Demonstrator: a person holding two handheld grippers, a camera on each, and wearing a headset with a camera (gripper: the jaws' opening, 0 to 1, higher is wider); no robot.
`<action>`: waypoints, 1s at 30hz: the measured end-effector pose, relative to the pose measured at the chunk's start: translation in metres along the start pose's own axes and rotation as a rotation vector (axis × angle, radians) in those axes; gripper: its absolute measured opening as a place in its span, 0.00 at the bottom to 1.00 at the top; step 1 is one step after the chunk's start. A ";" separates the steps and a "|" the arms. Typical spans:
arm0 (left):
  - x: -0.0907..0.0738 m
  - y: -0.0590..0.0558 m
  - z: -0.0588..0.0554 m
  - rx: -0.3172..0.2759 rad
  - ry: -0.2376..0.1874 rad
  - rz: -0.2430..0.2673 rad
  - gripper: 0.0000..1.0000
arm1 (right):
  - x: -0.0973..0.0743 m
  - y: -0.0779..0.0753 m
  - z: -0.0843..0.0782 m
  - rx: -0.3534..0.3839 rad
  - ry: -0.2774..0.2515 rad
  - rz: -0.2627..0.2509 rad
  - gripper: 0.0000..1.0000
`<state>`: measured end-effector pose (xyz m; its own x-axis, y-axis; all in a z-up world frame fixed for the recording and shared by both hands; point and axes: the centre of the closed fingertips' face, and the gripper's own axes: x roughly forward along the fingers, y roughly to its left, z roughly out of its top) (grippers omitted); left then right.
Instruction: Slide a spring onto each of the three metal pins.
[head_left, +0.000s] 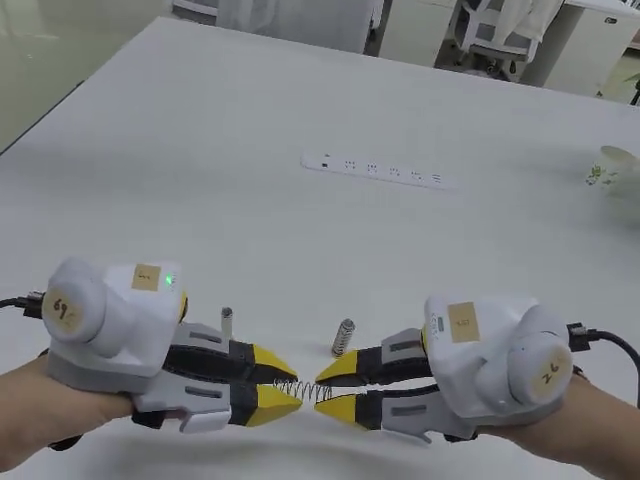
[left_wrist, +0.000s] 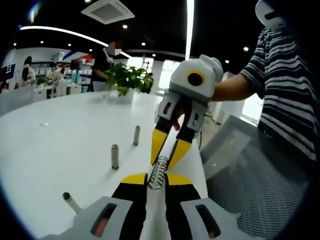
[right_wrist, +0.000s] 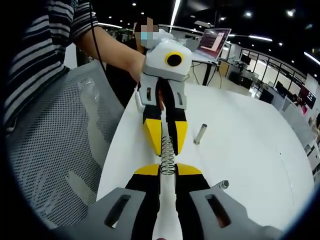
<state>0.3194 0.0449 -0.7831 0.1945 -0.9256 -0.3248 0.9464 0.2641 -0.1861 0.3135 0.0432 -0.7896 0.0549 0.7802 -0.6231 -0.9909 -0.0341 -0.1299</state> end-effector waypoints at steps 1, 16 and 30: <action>0.000 0.000 0.000 0.000 -0.001 -0.001 0.05 | 0.000 0.000 0.000 0.002 -0.001 0.002 0.07; 0.004 -0.007 0.003 0.038 0.015 -0.045 0.03 | -0.002 0.004 -0.002 0.047 -0.004 0.002 0.08; 0.008 -0.010 0.007 0.048 0.027 -0.079 0.03 | -0.006 0.004 -0.005 0.110 -0.022 -0.014 0.09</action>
<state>0.3133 0.0334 -0.7775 0.1119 -0.9352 -0.3360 0.9700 0.1763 -0.1675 0.3102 0.0352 -0.7905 0.0674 0.7937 -0.6046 -0.9976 0.0447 -0.0526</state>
